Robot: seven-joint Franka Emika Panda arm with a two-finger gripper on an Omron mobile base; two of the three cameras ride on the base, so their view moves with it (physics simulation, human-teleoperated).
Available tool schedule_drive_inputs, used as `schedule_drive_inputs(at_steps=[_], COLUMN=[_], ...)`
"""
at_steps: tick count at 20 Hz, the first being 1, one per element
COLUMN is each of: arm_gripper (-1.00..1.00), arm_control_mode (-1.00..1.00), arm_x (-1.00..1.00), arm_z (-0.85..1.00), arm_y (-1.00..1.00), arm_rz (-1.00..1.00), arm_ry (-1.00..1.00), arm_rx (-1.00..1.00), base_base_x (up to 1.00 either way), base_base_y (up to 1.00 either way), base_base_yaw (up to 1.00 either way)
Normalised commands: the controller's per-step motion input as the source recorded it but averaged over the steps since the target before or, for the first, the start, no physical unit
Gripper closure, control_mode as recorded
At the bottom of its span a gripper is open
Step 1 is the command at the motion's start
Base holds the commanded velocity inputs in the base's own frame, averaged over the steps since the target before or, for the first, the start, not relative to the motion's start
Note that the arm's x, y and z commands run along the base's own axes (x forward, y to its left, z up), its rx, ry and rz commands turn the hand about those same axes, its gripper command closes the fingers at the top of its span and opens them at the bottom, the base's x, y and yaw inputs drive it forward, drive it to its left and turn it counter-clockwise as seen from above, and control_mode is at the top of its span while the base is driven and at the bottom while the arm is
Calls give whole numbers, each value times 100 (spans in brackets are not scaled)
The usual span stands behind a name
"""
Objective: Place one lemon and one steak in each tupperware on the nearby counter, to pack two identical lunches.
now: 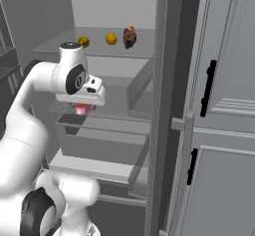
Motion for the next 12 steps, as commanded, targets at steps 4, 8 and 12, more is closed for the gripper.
schedule_drive_inputs(at_steps=[4, 8, 12], arm_gripper=[100, 100, 100], arm_control_mode=[-100, -100, -100], arm_x=[-100, -92, -53], arm_z=[0, 3, 7], arm_y=[0, 0, 0], arm_rz=[0, 0, -1], arm_ry=[-13, -7, -3], arm_rx=[0, 0, 0], base_base_x=[0, 0, 0], base_base_y=[0, 0, 0], base_base_yaw=[0, 0, 0])
